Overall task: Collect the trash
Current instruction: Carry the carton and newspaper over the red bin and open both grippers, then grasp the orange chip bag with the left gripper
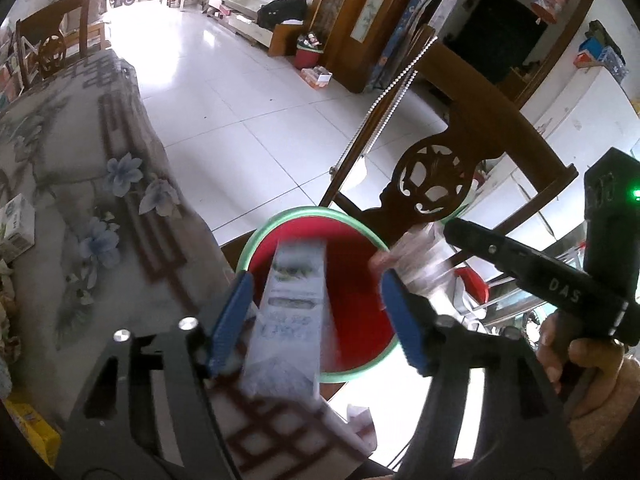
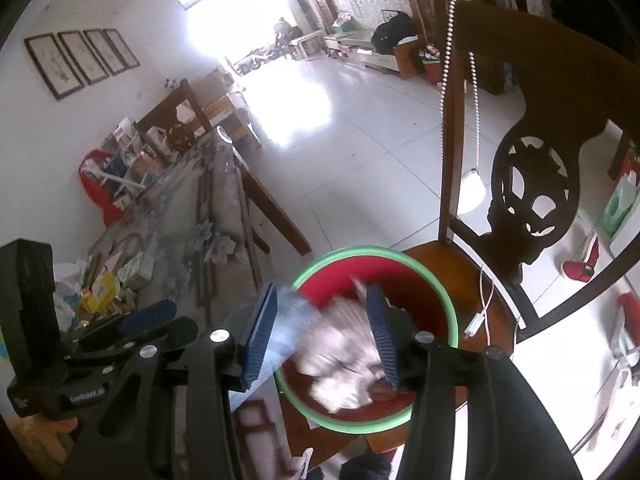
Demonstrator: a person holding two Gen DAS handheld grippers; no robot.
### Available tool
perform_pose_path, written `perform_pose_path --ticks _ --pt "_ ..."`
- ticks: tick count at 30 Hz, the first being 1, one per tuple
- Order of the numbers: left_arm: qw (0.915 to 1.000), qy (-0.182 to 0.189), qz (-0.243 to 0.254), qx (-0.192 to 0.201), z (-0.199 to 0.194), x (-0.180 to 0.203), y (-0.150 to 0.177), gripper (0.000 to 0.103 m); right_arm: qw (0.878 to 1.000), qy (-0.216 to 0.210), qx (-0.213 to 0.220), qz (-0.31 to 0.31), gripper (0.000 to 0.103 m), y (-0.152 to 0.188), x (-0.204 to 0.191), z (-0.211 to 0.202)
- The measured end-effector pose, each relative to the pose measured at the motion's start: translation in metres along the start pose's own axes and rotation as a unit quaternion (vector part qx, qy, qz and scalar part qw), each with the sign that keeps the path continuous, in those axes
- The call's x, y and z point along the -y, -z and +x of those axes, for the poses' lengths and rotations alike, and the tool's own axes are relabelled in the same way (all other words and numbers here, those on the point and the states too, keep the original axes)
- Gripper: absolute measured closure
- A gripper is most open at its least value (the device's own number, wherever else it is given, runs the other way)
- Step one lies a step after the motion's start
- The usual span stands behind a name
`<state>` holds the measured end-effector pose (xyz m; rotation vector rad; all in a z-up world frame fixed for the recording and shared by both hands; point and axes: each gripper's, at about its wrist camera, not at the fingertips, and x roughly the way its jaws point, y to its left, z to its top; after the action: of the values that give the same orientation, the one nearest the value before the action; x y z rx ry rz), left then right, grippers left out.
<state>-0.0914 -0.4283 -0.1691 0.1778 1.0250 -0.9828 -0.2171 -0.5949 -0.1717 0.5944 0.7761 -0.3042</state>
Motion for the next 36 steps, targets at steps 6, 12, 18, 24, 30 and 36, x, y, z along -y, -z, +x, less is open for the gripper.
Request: perform_pose_path --ticks 6,12,18,24,30,36 --pt "0.9992 -0.025 -0.003 0.031 -0.019 -0.006 -0.001 0.037 1.000 -0.006 0.004 -0.010 0.054 -0.006 -0.010 0.003" --pt "0.9942 -0.070 -0.039 0.071 -0.058 -0.043 0.003 0.037 0.999 -0.023 -0.012 -0.044 0.054 -0.008 -0.040 0.019" --pt "0.9809 -0.133 -0.089 0.111 -0.108 -0.097 0.015 0.037 0.994 -0.044 -0.036 -0.098 0.054 -0.005 -0.093 0.042" --pt "0.9542 -0.212 -0.155 0.144 -0.166 -0.182 0.040 0.037 0.987 -0.062 -0.061 -0.135 0.054 0.008 -0.152 0.066" --pt "0.9262 -0.265 -0.234 0.131 -0.195 -0.277 0.069 0.037 0.982 -0.068 -0.078 -0.158 0.047 0.030 -0.214 0.083" --pt "0.9333 -0.259 -0.238 0.072 -0.170 -0.352 0.081 0.037 0.983 -0.060 -0.073 -0.160 0.044 0.049 -0.261 0.090"
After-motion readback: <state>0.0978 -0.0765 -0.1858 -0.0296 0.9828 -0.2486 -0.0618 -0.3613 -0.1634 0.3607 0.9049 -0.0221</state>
